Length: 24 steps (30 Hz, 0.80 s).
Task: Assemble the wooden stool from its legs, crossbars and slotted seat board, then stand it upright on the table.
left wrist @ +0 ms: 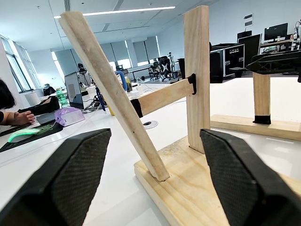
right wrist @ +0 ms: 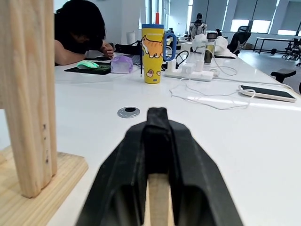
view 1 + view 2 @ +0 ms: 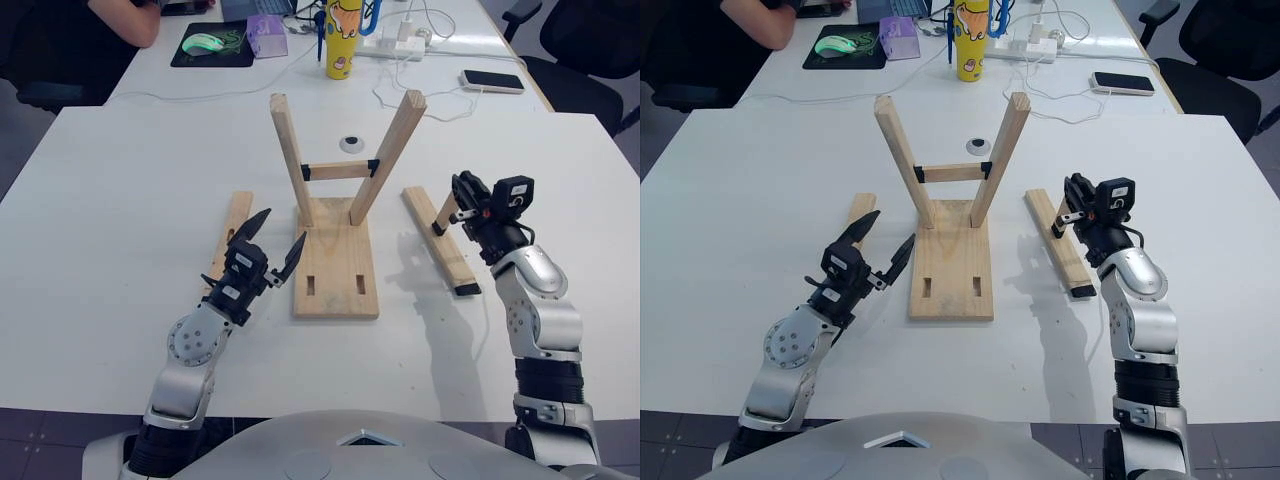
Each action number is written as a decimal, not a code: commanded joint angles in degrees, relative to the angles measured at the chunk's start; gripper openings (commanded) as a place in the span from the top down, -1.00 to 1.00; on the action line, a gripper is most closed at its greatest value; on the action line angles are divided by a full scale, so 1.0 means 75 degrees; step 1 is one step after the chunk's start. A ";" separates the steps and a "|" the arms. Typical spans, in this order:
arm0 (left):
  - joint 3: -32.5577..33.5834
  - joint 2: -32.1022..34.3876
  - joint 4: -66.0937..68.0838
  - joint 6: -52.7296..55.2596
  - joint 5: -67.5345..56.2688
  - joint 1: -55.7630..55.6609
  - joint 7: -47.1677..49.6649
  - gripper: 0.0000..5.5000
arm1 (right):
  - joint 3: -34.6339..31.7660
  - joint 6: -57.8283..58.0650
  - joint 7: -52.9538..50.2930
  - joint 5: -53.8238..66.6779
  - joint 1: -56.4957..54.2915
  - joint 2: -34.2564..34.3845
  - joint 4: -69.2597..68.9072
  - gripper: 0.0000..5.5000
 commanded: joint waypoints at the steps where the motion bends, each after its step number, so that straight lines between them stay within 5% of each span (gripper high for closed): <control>1: -0.0014 -0.0020 -0.0004 0.0062 0.0058 0.0021 0.0058 -0.27 | 0.0094 0.0727 0.0493 0.0041 0.0162 -0.0279 0.0601 0.85; 24: 0.0094 0.0133 0.0077 -0.0009 -0.0045 -0.0147 -0.0098 -0.27 | 0.0028 -0.2210 0.2659 0.0064 0.1333 -0.0481 0.2205 0.85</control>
